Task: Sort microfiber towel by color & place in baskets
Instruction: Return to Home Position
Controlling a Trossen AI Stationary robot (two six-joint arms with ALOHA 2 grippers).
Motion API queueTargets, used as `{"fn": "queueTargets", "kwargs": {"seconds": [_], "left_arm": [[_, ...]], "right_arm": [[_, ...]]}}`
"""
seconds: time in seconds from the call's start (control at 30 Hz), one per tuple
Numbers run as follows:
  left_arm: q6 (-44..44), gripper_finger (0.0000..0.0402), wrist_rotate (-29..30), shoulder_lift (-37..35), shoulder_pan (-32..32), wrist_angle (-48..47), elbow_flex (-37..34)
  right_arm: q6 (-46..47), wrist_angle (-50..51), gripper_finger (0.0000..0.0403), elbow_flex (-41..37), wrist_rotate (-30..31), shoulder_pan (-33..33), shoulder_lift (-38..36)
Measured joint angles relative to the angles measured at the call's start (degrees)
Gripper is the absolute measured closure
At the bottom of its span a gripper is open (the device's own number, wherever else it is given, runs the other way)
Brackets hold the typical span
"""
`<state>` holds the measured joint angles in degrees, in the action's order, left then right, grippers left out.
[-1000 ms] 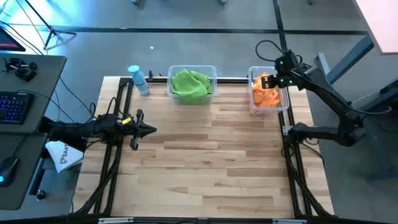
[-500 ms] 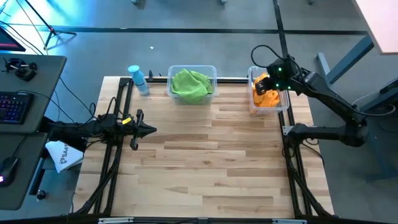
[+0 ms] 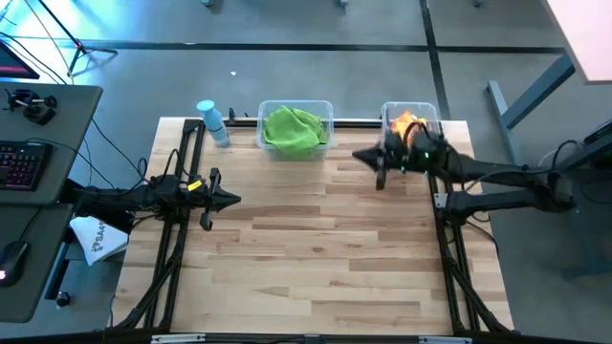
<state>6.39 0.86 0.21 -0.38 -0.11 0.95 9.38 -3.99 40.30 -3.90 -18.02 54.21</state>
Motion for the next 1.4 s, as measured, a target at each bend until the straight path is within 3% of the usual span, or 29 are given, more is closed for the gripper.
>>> {"fn": "queueTargets", "kwargs": {"seconds": [0.1,0.23,0.33,0.47,0.73,1.0,1.2,1.4], "left_arm": [[0.0,0.0401,0.0,0.0,0.0,-0.01,0.0],[0.0,0.0401,0.0,0.0,-0.01,-0.01,0.0],[0.0,0.0401,0.0,0.0,0.0,-0.01,0.0],[0.0,0.0401,0.0,0.0,0.0,0.0,0.0],[0.0,0.0401,-0.01,0.0,0.0,0.02,0.0],[0.0,0.0401,-0.02,0.0,-0.01,0.0,0.0],[0.0,0.0401,-0.02,0.0,0.0,0.0,0.0],[0.0,0.0401,-0.02,0.0,0.0,0.0,0.0]], "right_arm": [[-4.03,-9.96,0.0402,-5.77,-3.68,4.45,-0.11],[-8.53,-8.06,0.0402,-11.12,-4.26,8.96,-0.04],[-5.47,-5.3,0.0402,-13.48,-4.43,10.88,-0.02],[-5.36,-11.01,0.0402,-16.73,-8.52,14.06,-0.02],[-4.13,-13.97,0.0403,-22.09,6.02,22.08,-2.45],[-2.78,-13.95,0.0403,-30.8,13.14,25.53,-16.89],[-0.29,-13.02,0.0403,-37.91,12.63,24.97,-29.83],[0.67,-7.83,0.0403,-39.46,11.8,23.95,-40.07]]}}
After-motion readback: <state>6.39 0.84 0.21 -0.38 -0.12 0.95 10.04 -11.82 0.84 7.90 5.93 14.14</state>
